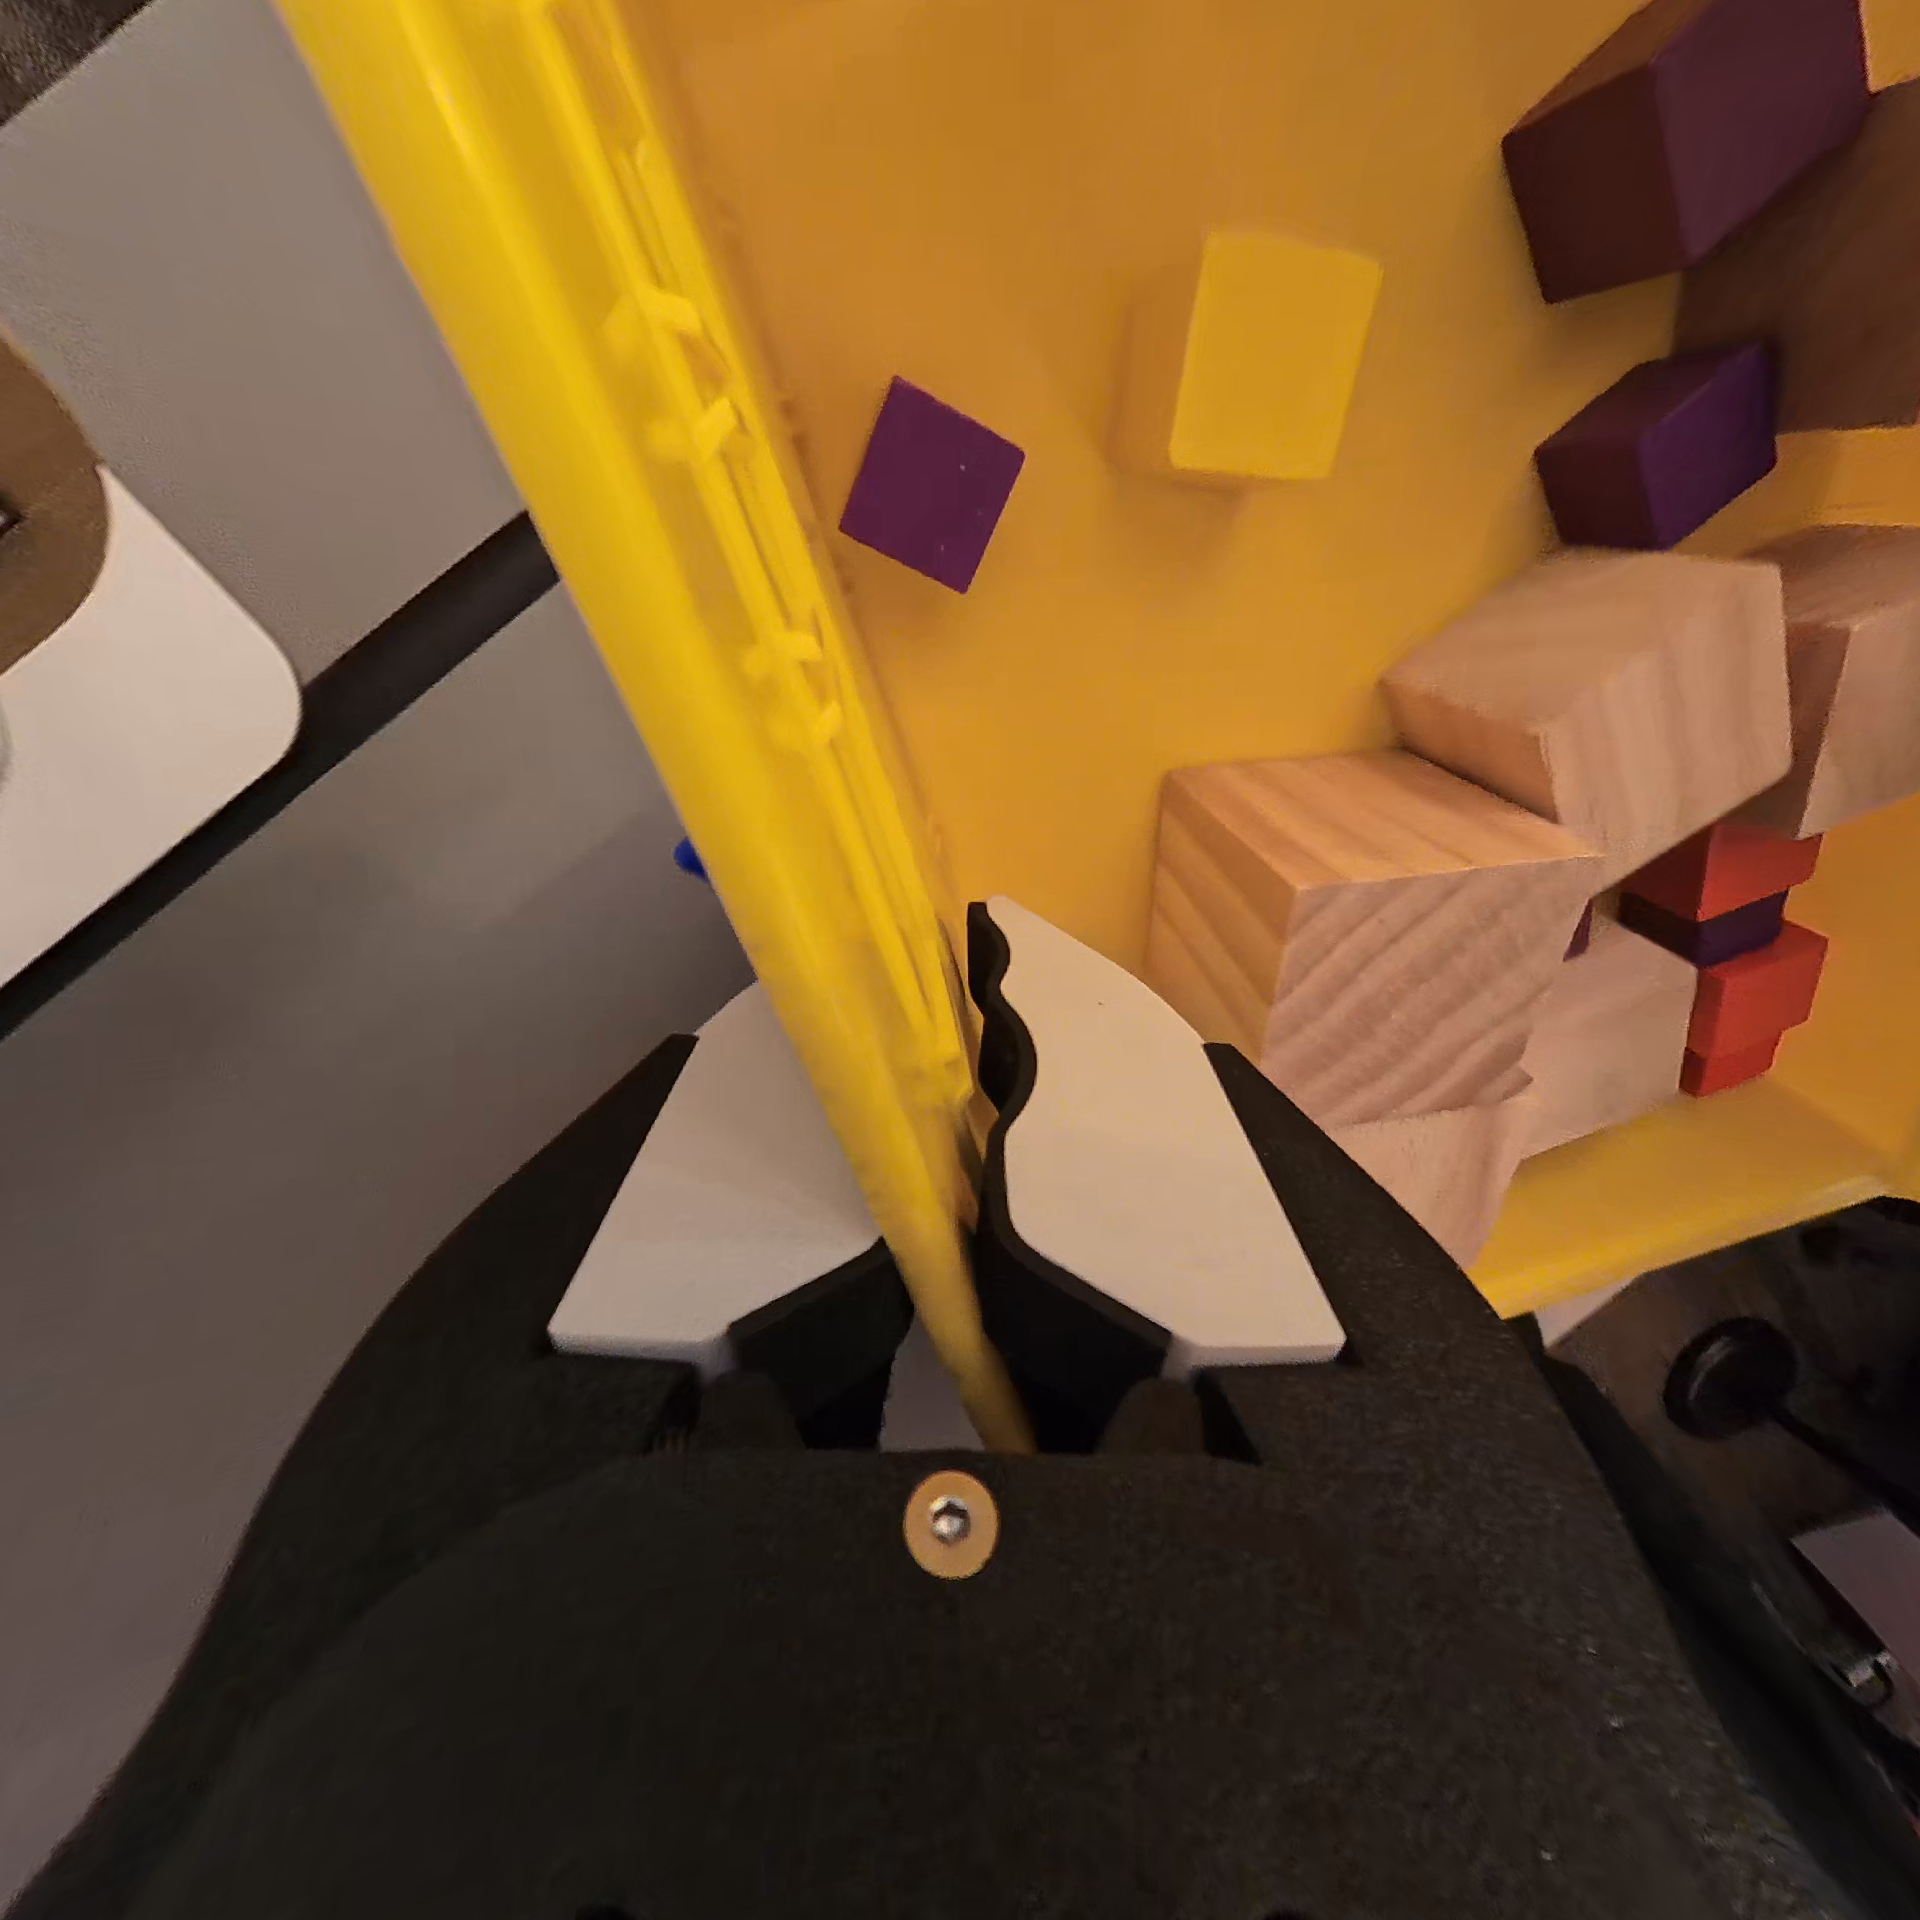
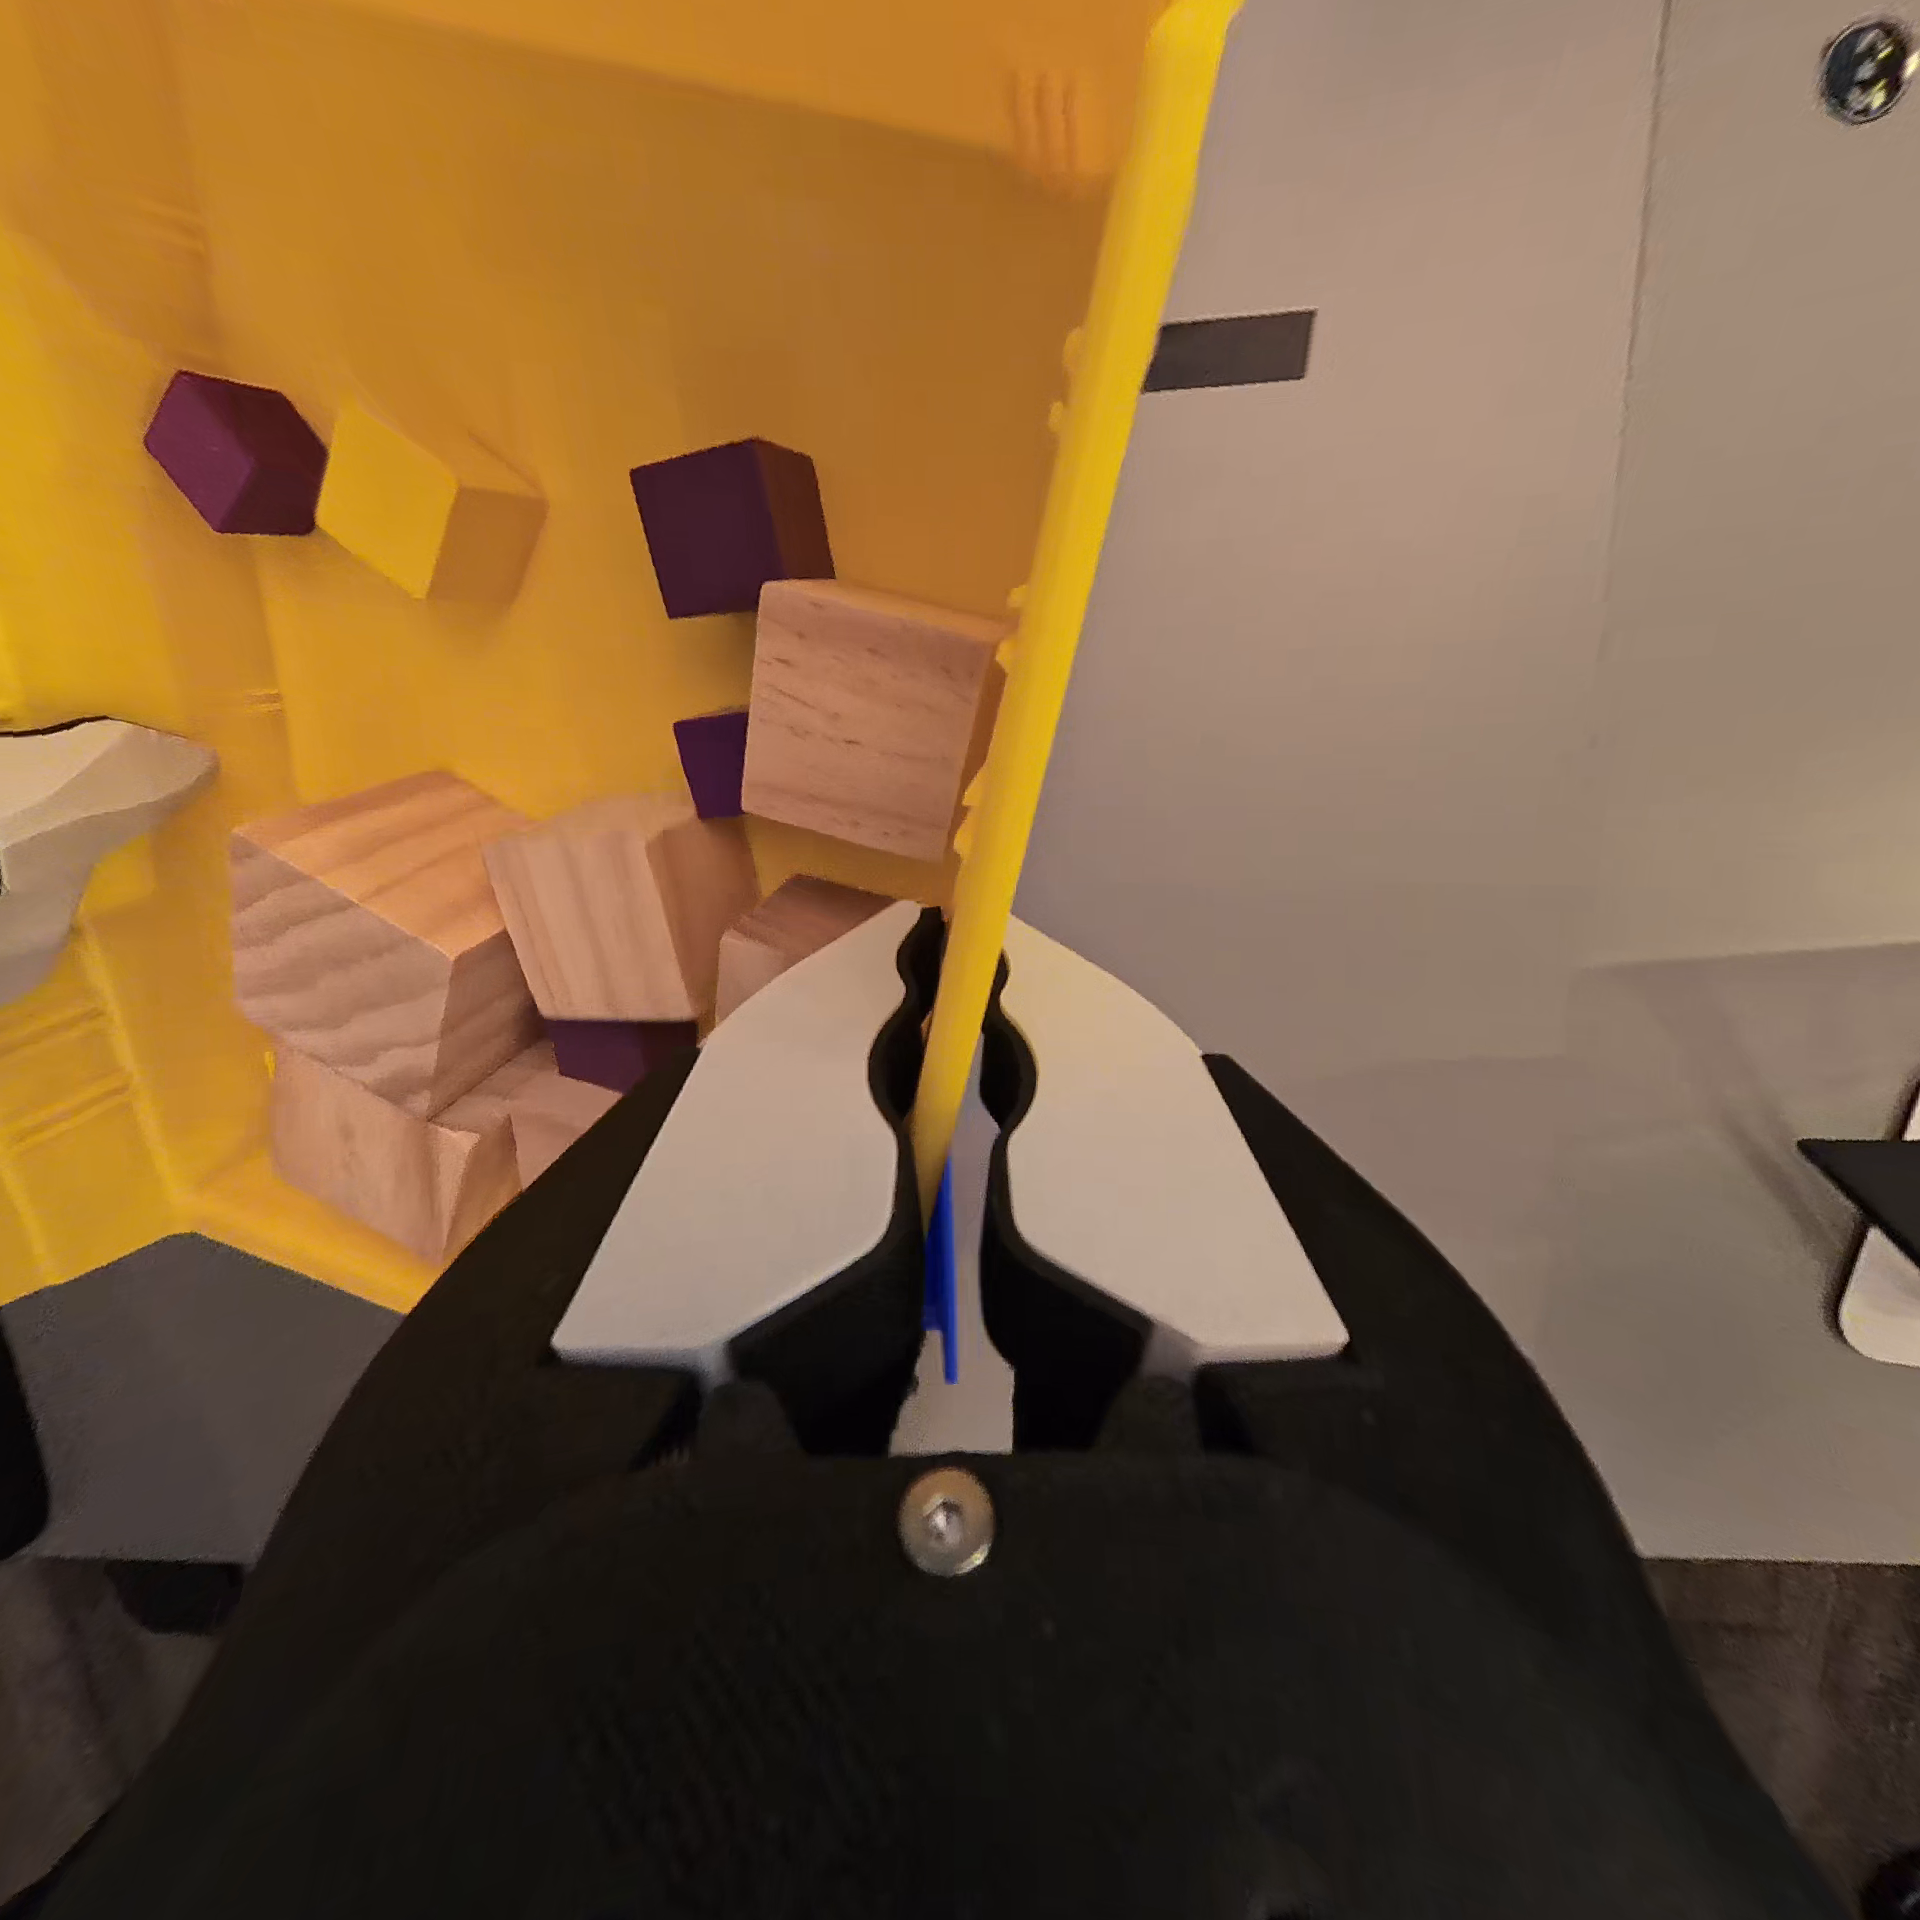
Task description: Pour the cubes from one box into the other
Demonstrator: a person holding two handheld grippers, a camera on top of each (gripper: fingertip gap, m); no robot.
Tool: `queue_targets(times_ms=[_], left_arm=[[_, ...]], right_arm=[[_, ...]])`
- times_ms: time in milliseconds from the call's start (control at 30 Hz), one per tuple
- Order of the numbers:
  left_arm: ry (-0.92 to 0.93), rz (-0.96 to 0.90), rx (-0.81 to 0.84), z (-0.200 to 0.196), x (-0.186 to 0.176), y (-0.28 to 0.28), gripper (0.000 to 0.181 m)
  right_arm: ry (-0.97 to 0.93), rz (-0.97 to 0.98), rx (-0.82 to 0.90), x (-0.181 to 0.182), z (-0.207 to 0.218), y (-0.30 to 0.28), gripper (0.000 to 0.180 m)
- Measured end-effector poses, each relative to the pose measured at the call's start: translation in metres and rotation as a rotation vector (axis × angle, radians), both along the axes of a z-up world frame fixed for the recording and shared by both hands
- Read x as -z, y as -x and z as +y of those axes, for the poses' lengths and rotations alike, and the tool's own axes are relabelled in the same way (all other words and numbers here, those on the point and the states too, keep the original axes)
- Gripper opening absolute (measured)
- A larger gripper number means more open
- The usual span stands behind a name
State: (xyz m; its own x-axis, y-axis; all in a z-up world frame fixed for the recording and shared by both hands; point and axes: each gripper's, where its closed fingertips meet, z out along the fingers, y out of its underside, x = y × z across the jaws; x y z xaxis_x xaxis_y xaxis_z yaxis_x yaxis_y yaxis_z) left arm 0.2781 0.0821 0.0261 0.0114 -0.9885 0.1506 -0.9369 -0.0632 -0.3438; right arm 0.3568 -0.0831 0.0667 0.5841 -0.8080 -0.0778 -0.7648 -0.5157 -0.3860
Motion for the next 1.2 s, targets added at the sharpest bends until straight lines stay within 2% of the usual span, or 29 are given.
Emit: queue_targets(times_ms=[267,867,1200], left_arm=[[-0.048,-0.139,-0.029,0.003,0.005,-0.024,0.007],[-0.075,-0.634,-0.093,0.012,-0.023,-0.045,0.010],[-0.054,-0.763,-0.128,0.016,-0.026,-0.040,0.009]], right_arm=[[-0.041,-0.125,-0.049,0.004,0.004,-0.027,0.005],[-0.059,-0.655,-0.151,-0.058,0.020,-0.033,0.005],[-0.045,-0.816,-0.185,-0.073,0.028,-0.020,0.004]])
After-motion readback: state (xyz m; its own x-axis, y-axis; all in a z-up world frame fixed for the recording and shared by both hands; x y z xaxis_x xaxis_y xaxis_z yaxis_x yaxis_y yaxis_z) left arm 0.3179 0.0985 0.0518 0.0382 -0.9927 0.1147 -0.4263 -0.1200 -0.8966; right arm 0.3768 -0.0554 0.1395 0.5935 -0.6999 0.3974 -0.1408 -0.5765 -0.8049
